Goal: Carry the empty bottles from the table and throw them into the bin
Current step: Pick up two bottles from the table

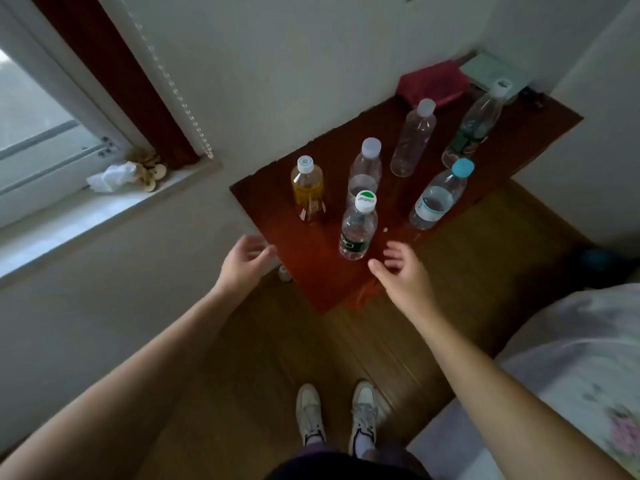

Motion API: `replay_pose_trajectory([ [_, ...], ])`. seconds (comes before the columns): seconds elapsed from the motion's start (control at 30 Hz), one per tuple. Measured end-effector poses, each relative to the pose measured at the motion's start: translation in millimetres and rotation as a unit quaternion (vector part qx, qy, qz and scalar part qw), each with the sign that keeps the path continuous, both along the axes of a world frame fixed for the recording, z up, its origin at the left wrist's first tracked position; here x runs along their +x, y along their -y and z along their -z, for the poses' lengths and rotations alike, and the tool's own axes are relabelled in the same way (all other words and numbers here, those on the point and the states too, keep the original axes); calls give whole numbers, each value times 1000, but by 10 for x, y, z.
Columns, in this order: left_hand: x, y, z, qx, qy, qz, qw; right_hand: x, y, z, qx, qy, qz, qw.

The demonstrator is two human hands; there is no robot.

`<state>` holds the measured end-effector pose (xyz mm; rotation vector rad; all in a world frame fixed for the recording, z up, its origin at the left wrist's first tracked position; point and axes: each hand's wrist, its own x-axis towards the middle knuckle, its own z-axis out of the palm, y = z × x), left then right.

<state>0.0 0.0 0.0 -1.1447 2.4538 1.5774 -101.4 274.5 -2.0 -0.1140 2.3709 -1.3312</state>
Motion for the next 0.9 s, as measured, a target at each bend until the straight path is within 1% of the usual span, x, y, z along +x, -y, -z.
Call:
replay_pose_trajectory([
  [0.07, -402, 60, -1, 0, -21, -10, 1000, -182, 239, 21, 5, -44, 20, 999],
  [0.17, -884, 112, 16, 29, -32, -21, 999, -359, 519, 45, -5, -55, 30, 998],
  [0.3, -1130, 119, 184, 17, -25, 7, 1000, -414, 592, 124, -23, -89, 22, 996],
  [0.5, -1326, 98, 342, -15, -56, -2, 998, -431, 524, 119, -14, -114, 7, 993],
  [0.6, -1358, 55, 334, -58, -60, -14, 996, -367, 324, 67, -20, -110, 0, 994],
  [0.7, -1234, -49, 285, -78, -68, -13, 995, -193, -1, 3, -11, -102, -12, 995],
  [0.8, -977, -180, 215, -77, -87, -12, 993, 31, -373, -35, 1, -74, 1, 997],
  [0.9, -618, -334, 128, -44, -94, -19, 994, 268, -700, -64, 15, -36, 12, 999],
])
